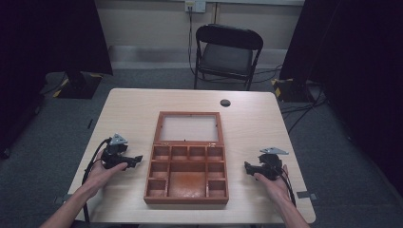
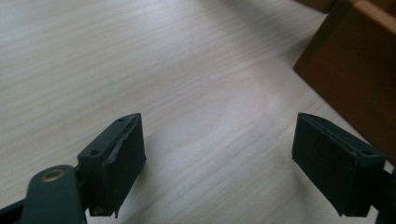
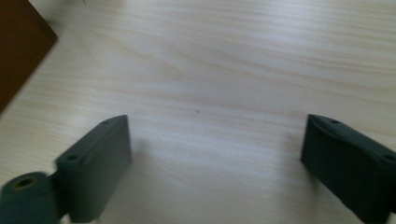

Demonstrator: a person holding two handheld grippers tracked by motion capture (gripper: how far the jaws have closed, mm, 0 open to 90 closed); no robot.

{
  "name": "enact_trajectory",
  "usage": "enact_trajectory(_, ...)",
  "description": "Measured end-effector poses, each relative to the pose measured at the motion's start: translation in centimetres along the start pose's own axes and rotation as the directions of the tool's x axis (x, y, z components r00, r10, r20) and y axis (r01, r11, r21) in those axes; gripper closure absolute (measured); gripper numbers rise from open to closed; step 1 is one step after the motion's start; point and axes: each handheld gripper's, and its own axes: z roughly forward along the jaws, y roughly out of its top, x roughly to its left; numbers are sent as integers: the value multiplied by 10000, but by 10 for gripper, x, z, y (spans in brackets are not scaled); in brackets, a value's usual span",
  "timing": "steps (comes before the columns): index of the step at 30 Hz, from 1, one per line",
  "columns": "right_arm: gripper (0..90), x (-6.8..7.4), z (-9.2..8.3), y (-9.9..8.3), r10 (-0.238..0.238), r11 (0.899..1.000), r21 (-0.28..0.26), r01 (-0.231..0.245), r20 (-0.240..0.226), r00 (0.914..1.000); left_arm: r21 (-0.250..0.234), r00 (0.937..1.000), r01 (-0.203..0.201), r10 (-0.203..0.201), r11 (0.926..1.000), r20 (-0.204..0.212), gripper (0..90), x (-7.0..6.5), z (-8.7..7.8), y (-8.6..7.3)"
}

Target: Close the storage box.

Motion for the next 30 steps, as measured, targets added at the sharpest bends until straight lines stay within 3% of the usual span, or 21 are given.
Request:
enact_trajectory(4, 143, 1, 0, 4, 72, 9998, 207, -72, -33, 10000, -415, 9999, 78, -75, 9991, 91, 181, -1, -7, 7)
enact_trajectory(5, 146, 2, -1, 6, -63, 9997, 226, 68, -195, 9998, -575, 9995, 300, -302, 9979, -32, 186, -1, -9, 10)
enact_trajectory(8, 145, 4, -3, 8, -203, 9996, 167, 206, -220, 9996, -748, 9986, 521, -512, 9958, 128, 189, -1, -11, 12)
enact_trajectory(9, 146, 5, -4, 9, -227, 9997, 123, 230, -209, 9995, -857, 9984, 505, -482, 9950, 294, 190, -1, -12, 13)
enact_trajectory(10, 160, 6, -7, 12, -376, 9993, -88, 373, -310, 9988, -579, 9990, 313, -294, 9978, 342, 185, -2, -13, 19)
enact_trajectory(12, 160, 7, -8, 18, -495, 9985, -247, 488, -285, 9984, -575, 9990, 298, -278, 9979, 354, 181, -2, -15, 22)
enact_trajectory(13, 160, 8, -8, 22, -524, 9982, -320, 516, -239, 9983, -1028, 9985, 502, -475, 9934, 280, 186, -4, -17, 26)
enact_trajectory(16, 166, 9, -6, 30, -641, 9970, -459, 629, -256, 9976, -993, 9992, 380, -368, 9943, 136, 199, -6, -18, 30)
enact_trajectory(18, 166, 11, -3, 39, -590, 9971, -518, 562, -547, 9968, -696, 9995, 247, -232, 9973, 233, 193, -5, -17, 35)
enact_trajectory(21, 174, 16, 1, 53, -479, 9966, -710, 424, -780, 9958, -1242, 9981, 617, -610, 9903, 96, 199, -4, -16, 43)
enact_trajectory(22, 186, 19, 2, 63, -378, 9958, -862, 292, -1000, 9943, -900, 9974, 652, -620, 9938, 377, 191, -3, -12, 49)
enact_trajectory(26, 208, 24, 4, 76, -224, 9975, -698, 121, -1486, 9886, -861, 9986, 446, -421, 9953, 310, 175, -5, -7, 60)
enact_trajectory(28, 208, 28, 10, 91, -152, 9982, -605, 30, -2017, 9793, -1215, 9972, 664, -615, 9904, 436, 178, -6, -4, 68)
enact_trajectory(30, 208, 29, 11, 94, -189, 9978, -665, 55, -2021, 9792, -1117, 9974, 592, -542, 9920, 474, 175, -7, -3, 71)
